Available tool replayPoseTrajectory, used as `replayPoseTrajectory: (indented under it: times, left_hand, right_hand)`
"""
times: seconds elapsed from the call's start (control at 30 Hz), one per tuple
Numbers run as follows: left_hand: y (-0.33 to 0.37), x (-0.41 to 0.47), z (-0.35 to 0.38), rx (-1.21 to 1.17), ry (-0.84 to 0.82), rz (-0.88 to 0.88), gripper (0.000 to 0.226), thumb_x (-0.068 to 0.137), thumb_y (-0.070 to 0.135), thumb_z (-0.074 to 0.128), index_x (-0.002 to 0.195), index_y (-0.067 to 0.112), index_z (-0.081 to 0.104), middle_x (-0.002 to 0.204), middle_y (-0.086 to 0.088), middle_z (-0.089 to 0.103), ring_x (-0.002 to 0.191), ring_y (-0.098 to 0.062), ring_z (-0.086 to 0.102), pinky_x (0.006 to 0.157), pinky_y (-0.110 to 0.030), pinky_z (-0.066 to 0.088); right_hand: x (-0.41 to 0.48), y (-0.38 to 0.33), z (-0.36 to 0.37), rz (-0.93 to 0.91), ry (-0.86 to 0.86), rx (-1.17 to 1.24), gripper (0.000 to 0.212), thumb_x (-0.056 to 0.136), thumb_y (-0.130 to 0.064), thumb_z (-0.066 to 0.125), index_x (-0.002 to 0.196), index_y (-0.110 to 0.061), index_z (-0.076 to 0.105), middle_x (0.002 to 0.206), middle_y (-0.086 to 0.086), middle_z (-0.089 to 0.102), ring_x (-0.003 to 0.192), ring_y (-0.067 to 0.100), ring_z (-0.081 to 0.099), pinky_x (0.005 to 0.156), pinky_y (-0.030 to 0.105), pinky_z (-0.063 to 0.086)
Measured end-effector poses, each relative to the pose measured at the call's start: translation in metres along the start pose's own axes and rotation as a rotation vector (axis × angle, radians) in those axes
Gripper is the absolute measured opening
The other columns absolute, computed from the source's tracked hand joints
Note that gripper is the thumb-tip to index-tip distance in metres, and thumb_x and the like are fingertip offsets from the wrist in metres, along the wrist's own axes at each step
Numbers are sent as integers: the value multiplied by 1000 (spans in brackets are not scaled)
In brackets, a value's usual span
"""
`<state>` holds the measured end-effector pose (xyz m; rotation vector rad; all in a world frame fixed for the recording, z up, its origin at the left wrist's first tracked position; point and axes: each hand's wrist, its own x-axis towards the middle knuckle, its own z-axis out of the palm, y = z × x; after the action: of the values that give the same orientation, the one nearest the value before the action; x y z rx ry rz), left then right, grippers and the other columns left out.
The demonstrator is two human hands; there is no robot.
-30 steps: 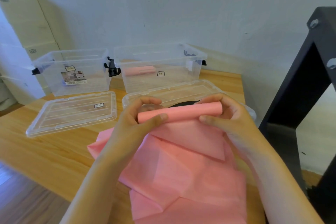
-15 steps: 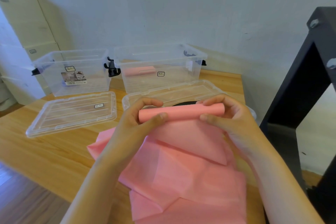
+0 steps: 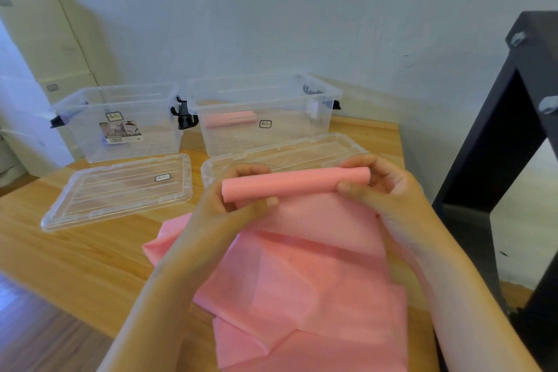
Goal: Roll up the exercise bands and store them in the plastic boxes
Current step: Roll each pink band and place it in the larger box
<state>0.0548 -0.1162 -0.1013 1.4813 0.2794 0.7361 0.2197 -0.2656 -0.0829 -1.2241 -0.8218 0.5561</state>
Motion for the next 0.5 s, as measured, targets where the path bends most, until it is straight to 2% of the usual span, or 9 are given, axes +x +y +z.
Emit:
replayPoseTrajectory:
  times: [0.07, 0.2, 0.3, 0.37, 0.43, 0.5]
  left_hand:
    - [0, -1, 2, 32, 0, -18, 39, 61, 37, 79, 99, 29, 69, 97, 7, 68, 96, -13, 62, 86, -34, 46]
    - [3, -2, 4, 24, 53, -59, 38, 60, 44, 77, 94, 30, 70, 88, 12, 65, 80, -12, 61, 75, -34, 46]
    - [4, -2, 4, 97, 119, -53, 37, 57, 41, 83, 90, 32, 69, 89, 9, 65, 79, -13, 61, 74, -33, 51]
    - [3, -1, 4, 109, 162, -39, 35, 60, 31, 91, 87, 31, 69, 85, 8, 65, 76, -12, 62, 69, -26, 53]
    - [3, -1, 4, 83, 194, -35, 28, 62, 28, 84, 86, 29, 68, 83, 9, 67, 75, -10, 62, 64, -20, 51]
    - [2, -1, 4, 79, 188, -33, 29, 65, 26, 85, 88, 29, 68, 89, 9, 68, 77, -9, 63, 65, -18, 50]
  right_hand:
    - [1, 1, -1, -19, -12, 17, 24, 61, -10, 73, 80, -21, 67, 98, -3, 73, 86, 10, 67, 70, 21, 54]
    - [2, 4, -2, -31, -24, 62, 25, 59, -6, 74, 79, -18, 67, 105, 7, 72, 94, 16, 66, 73, 22, 53]
    - [2, 4, -2, -30, -24, 8, 27, 60, -6, 73, 84, -15, 66, 106, 5, 72, 92, 14, 66, 71, 20, 53]
    - [2, 4, -1, -30, -32, -4, 28, 60, -7, 74, 86, -14, 65, 104, 3, 72, 92, 13, 66, 73, 21, 54]
    - [2, 4, 1, -25, -37, -8, 28, 60, -9, 74, 87, -15, 66, 100, 2, 73, 90, 12, 66, 74, 21, 54]
    - [2, 4, 2, -18, -52, -20, 28, 61, -10, 75, 88, -15, 67, 100, 3, 73, 89, 12, 66, 76, 21, 54]
